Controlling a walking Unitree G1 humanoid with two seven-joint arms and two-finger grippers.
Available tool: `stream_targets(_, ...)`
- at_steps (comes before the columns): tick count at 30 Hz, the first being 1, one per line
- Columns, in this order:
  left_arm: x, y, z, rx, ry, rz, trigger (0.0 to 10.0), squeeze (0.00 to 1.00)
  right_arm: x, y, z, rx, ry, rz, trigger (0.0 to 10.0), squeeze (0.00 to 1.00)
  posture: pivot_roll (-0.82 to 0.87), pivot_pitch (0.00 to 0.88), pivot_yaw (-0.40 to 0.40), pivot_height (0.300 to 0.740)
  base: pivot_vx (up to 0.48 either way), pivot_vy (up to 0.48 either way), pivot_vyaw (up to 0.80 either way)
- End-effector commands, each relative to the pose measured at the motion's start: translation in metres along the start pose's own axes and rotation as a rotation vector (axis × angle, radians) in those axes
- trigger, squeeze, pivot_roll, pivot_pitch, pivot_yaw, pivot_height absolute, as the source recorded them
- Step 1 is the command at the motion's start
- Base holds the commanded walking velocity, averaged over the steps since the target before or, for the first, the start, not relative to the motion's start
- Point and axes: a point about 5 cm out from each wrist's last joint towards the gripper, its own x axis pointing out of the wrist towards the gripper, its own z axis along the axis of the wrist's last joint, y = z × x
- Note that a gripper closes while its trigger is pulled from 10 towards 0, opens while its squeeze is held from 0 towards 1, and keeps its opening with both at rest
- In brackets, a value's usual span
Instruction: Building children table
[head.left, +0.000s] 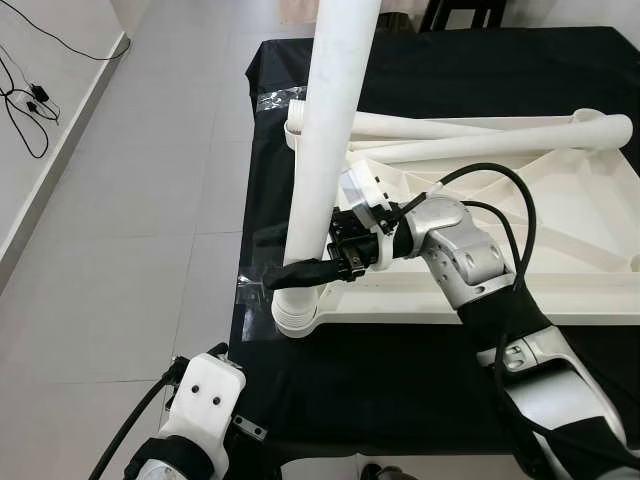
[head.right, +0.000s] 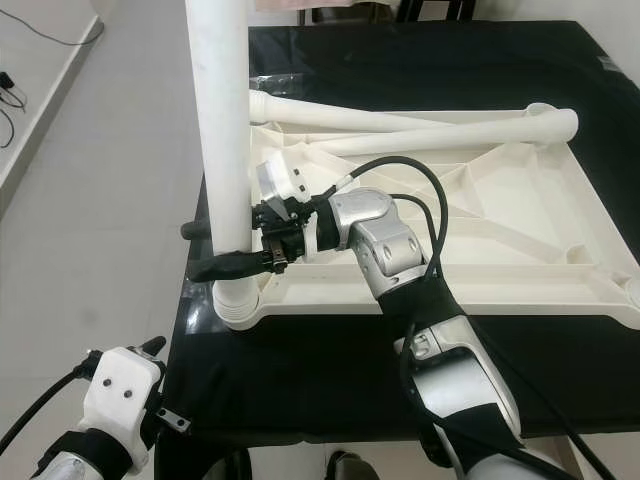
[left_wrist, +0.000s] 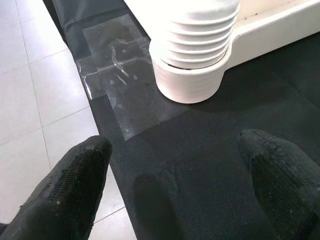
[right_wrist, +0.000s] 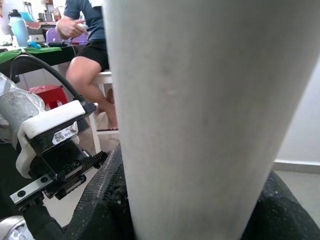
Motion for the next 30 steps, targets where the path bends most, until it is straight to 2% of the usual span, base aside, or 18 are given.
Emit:
stream_targets(1,-0.003,-0.001,-0.002,0.003,0.011,-0.01,10.0,0.0,0.0,0.002,-0.008,0.026,0.037,0.025,10.0,0.0,0.09,0.258,-0.011,0.74,0.0,0.0,0.0)
stream_targets(5,-0.003,-0.002,-0.002,0.006,0.01,-0.011,10.0,0.0,0.003,0.006,-0.007,0.02,0.069,0.099,10.0,0.0,0.1,0.255,-0.009,0.74,0.0,0.0,0.0)
stream_targets(6,-0.003,-0.002,-0.002,0.006,0.011,-0.011,10.0,0.0,0.008,0.009,-0.004,0.011,0.091,0.172,10.0,0.0,0.1,0.254,-0.009,0.74,0.0,0.0,0.0)
stream_targets(14,-0.003,-0.002,-0.001,0.005,0.008,-0.01,10.0,0.0,0.019,0.015,-0.001,0.0,0.138,0.278,10.0,0.0,0.1,0.264,-0.015,0.74,0.0,0.0,0.0)
stream_targets(21,-0.003,-0.003,0.0,0.0,0.004,-0.005,10.0,0.0,0.03,0.014,-0.002,0.005,0.192,0.348,10.0,0.0,0.1,0.272,-0.023,0.74,0.0,0.0,0.0)
stream_targets(26,-0.003,-0.003,0.001,-0.002,0.003,-0.003,10.0,0.0,0.032,0.014,-0.003,0.012,0.209,0.365,10.0,0.0,0.1,0.274,-0.024,0.74,0.0,0.0,0.0)
stream_targets(30,-0.003,-0.004,0.001,-0.005,0.001,0.001,10.0,0.0,0.033,0.016,-0.008,0.053,0.226,0.393,10.0,0.0,0.1,0.279,-0.026,0.74,0.0,0.0,0.0)
